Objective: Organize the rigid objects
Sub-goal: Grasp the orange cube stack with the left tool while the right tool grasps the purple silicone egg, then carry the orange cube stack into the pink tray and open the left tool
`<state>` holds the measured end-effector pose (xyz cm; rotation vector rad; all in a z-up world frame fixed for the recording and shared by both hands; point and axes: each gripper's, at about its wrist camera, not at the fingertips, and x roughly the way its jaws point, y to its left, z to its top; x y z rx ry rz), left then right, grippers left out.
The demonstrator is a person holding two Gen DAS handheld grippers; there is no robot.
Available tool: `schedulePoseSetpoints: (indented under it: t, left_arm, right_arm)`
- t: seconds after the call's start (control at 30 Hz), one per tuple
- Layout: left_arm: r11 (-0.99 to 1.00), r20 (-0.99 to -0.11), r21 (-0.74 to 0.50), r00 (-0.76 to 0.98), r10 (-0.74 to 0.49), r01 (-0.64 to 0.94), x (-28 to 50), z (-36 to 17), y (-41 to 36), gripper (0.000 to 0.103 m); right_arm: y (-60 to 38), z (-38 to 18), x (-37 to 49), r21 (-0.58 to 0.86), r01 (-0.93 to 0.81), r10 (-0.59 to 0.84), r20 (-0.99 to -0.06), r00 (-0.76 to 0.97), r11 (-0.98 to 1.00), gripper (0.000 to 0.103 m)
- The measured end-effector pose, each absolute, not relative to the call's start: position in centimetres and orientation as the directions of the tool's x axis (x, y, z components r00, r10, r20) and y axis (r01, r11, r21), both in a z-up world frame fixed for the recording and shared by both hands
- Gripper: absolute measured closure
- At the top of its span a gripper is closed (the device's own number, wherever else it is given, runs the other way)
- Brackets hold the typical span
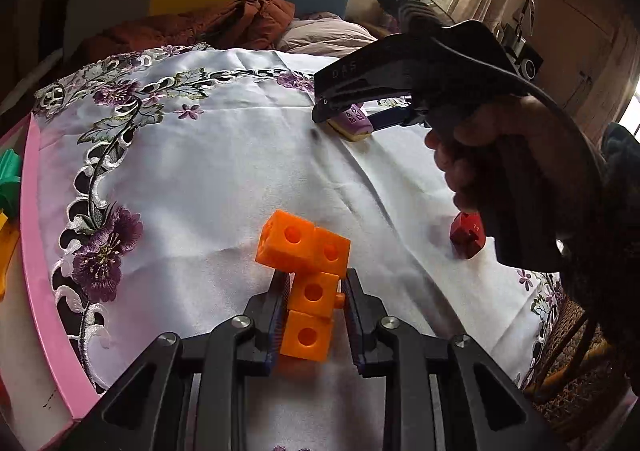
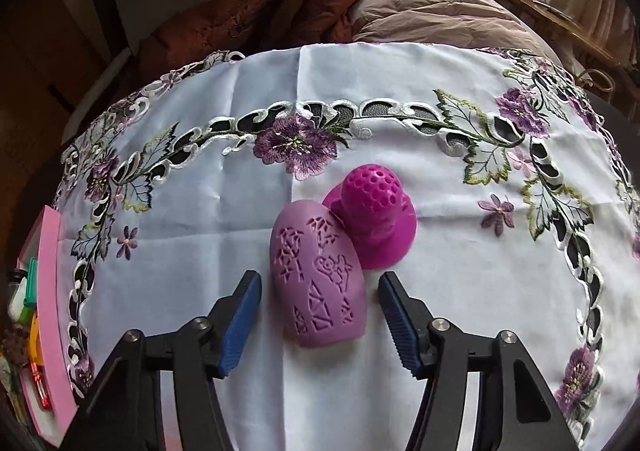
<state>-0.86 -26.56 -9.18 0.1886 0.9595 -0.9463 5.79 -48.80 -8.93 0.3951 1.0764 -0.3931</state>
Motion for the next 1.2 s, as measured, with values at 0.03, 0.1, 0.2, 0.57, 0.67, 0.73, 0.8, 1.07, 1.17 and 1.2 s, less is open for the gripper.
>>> schedulePoseSetpoints:
  t: [0.03,0.1,0.2,0.57,0.67,0.73,0.8,1.07,1.17,1.2]
  left_arm:
    - [0.602,-0.765,-0.256,0.223,-0.605,0.756,-0.8,-9.2,-26.5,0.077]
    - [0.6,-0.763,-0.257,0.222,-0.607,0.757,-0.8,-9.1,-26.5,0.077]
    - [0.598,-0.758,-0.263,0.222,-0.614,0.757,-0.8,-9.2,-26.5,0.077]
    - [0.629,-0.764,-0.267,0.237,-0.6,0.73,-1.1,-8.3,-24.8,0.078]
    - [0.644,-0.762,-0.264,0.254,-0.596,0.718,-1.3,-7.9,-23.9,0.079]
    - [0.649,-0.756,-0.26,0.268,-0.598,0.714,-1.5,-7.2,-23.4,0.079]
    - [0.651,-0.745,-0.254,0.285,-0.603,0.716,-1.7,-6.4,-22.9,0.079]
    - [0.708,-0.713,-0.232,0.378,-0.59,0.667,-1.8,-3.3,-19.6,0.079]
    - [0.746,-0.709,-0.218,0.423,-0.564,0.629,-1.3,-2.6,-18.0,0.079]
    - [0.757,-0.705,-0.217,0.437,-0.558,0.616,-1.1,-2.4,-17.3,0.079]
  right_arm:
    - [-48.8,-8.9,6.1,0.091,0.485,-0.139,-0.898,0.418,0.87,0.057]
    - [-48.5,-8.8,6.2,0.076,0.464,-0.138,-0.902,0.409,0.882,0.058]
    - [-46.9,-8.5,5.5,0.07,0.391,-0.101,-0.91,0.401,0.918,0.058]
    - [-42.1,-9.2,1.7,0.069,0.229,-0.041,-0.896,0.443,0.971,0.058]
    - [-41.8,-9.3,1.3,0.045,0.211,-0.059,-0.885,0.463,0.976,0.058]
    - [-41.4,-9.4,1.5,0.034,0.206,-0.067,-0.882,0.466,0.978,0.058]
    - [-41.4,-9.3,1.3,0.025,0.199,-0.073,-0.878,0.473,0.98,0.058]
    - [-40.7,-9.3,1.4,-0.046,0.167,-0.123,-0.866,0.484,0.985,0.059]
    - [-40.6,-9.3,1.4,-0.056,0.162,-0.129,-0.865,0.485,0.985,0.059]
    - [-40.6,-9.4,1.4,-0.056,0.162,-0.129,-0.864,0.486,0.985,0.059]
